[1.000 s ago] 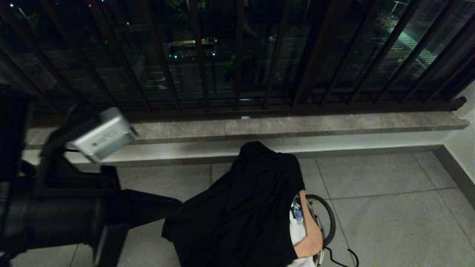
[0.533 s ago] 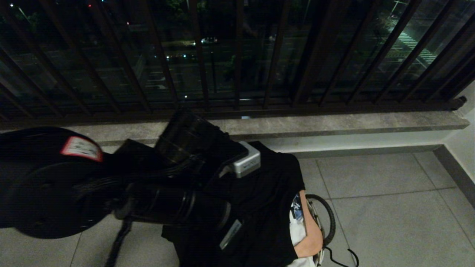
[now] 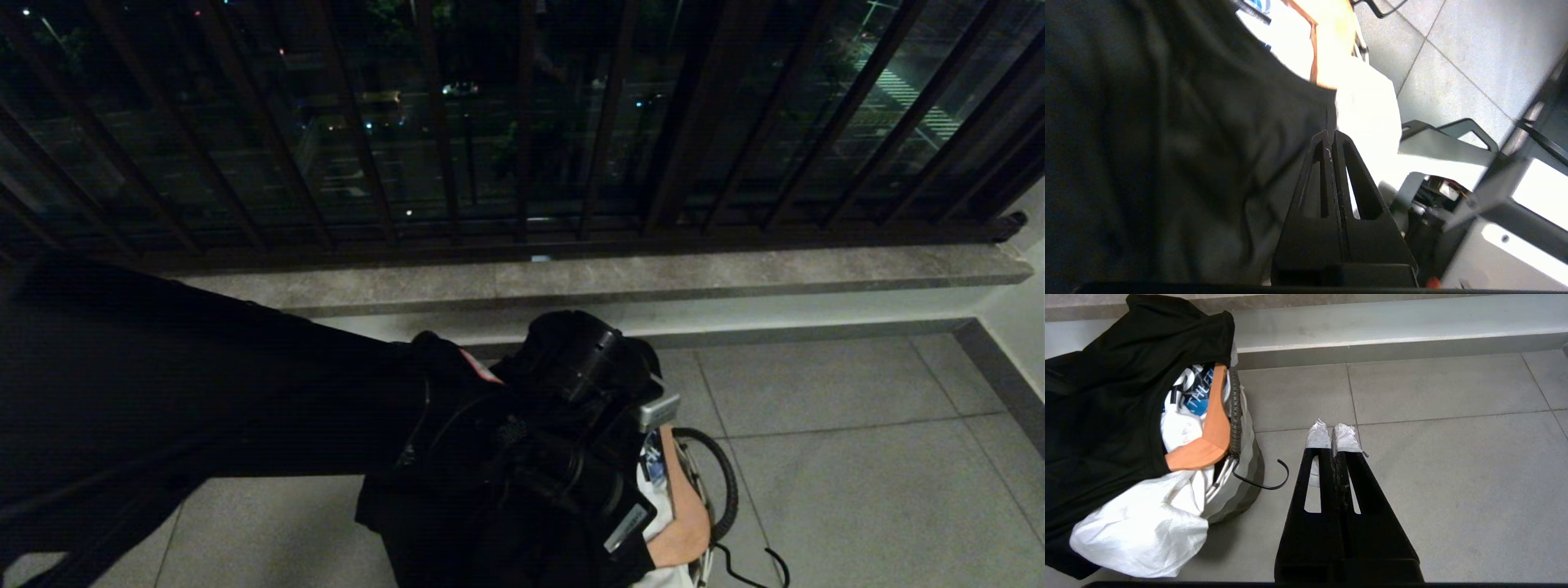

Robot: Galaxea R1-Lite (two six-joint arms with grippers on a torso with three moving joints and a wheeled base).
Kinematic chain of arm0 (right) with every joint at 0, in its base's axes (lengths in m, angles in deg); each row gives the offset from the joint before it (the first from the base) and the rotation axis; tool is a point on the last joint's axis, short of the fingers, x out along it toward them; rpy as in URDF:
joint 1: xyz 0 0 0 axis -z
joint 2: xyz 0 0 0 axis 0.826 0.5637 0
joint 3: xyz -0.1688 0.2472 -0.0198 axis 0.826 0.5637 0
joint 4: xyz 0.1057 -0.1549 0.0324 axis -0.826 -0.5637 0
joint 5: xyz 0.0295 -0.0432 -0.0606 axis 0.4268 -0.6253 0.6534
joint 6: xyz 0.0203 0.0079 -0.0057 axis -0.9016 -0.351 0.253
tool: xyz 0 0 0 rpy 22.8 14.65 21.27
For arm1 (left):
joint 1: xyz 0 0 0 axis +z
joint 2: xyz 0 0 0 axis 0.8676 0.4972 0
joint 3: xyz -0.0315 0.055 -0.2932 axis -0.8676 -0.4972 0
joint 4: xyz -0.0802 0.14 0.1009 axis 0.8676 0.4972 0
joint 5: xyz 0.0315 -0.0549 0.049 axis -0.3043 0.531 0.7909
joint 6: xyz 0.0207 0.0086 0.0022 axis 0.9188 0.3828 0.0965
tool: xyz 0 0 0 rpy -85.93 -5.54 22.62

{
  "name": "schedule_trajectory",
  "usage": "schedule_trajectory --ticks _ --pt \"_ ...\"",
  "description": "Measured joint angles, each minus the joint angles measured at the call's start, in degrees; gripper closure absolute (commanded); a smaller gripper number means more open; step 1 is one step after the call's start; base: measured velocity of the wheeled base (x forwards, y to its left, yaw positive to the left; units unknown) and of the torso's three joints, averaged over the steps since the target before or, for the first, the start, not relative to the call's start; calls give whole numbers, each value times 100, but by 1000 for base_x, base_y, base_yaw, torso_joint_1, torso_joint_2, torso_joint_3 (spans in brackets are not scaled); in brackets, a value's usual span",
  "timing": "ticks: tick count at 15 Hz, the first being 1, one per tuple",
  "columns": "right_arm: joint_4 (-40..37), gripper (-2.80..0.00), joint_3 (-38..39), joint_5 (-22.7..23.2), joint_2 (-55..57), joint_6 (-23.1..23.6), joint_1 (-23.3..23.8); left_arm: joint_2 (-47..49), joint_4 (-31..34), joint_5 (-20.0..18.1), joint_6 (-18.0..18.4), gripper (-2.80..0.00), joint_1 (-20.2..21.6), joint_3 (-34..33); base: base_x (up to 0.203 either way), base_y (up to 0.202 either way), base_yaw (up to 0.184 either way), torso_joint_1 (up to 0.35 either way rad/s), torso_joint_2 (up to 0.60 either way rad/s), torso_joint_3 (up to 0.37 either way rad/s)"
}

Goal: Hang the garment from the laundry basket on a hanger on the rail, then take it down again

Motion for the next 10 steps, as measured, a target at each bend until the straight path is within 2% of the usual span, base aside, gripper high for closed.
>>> schedule_trajectory --ticks 4,10 --pt "-2 0 0 0 0 2 -1 535 9 -596 24 0 -15 341 0 0 0 0 0 0" --pt "-2 0 0 1 0 -2 0 1168 29 -608 7 0 -176 931 0 0 0 0 0 0"
